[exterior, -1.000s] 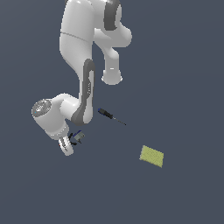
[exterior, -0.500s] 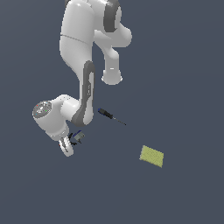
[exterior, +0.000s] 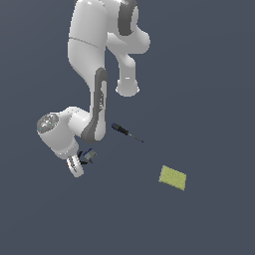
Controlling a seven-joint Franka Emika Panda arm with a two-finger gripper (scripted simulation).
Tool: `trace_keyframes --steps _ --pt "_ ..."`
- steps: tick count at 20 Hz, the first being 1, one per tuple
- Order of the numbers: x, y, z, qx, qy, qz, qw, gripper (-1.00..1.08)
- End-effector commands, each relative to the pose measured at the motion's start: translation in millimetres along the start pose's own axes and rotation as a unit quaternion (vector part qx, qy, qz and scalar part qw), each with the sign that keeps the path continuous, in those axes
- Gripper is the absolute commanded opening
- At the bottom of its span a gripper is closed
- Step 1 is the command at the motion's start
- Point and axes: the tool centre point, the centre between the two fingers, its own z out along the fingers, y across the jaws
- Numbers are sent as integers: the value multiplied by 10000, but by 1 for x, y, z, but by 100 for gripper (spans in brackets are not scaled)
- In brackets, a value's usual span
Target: Pick up a designated object from a clutter of objects.
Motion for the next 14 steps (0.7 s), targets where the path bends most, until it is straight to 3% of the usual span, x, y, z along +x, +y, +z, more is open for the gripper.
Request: trace_keyframes --steps 1,14 --pt "-1 1 -6 4 5 0 10000 -100" --pt "-17 21 -88 13 -5 4 10000 -100"
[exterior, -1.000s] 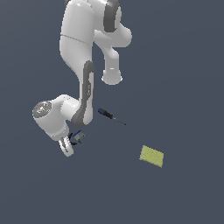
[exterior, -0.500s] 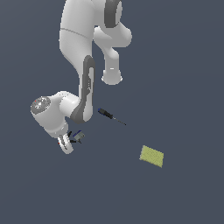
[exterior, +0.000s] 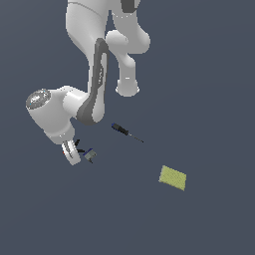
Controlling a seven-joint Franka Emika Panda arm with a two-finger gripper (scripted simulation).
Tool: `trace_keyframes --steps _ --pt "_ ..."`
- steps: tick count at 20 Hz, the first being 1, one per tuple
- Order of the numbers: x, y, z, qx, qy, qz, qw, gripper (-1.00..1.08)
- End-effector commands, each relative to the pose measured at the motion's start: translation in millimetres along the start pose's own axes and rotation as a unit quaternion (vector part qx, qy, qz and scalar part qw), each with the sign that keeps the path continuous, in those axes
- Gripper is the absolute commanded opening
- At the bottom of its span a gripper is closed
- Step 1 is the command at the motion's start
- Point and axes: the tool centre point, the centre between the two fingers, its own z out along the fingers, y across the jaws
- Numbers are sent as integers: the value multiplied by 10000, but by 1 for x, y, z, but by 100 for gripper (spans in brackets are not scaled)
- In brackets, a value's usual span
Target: Pick up a designated object from a clutter of objects.
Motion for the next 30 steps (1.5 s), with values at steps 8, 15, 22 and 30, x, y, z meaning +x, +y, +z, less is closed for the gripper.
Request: trace_keyframes --steps 8,15,22,30 --pt "-17 22 -93 7 -1 6 10000 -100" --pt "-30 40 -171 -1 4 9 10000 -100" --pt "-41 55 -242 -6 9 9 10000 -100" --pt "-50 65 -297 -7 12 1 10000 -100"
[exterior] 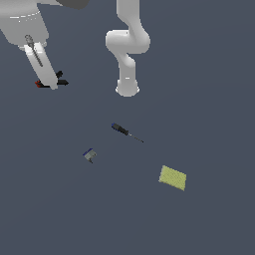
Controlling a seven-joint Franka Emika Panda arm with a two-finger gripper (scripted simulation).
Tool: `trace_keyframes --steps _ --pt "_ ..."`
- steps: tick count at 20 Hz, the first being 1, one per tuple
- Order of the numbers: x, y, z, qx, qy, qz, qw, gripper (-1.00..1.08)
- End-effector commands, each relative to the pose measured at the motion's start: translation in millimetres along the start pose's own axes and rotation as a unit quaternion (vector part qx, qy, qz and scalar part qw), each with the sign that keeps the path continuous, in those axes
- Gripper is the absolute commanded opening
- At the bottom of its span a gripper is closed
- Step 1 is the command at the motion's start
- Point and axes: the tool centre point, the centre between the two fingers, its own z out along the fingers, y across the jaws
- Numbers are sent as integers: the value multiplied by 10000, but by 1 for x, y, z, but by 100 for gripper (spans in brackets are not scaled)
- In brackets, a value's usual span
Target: Pick up a designated object from a clutter of objects.
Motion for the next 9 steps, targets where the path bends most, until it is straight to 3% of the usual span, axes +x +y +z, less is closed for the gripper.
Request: trace_keyframes --steps 1,9 --pt "-2 2 -13 -5 -4 -3 10000 -100" --pt "-4 4 -29 -2 -6 -9 10000 -100"
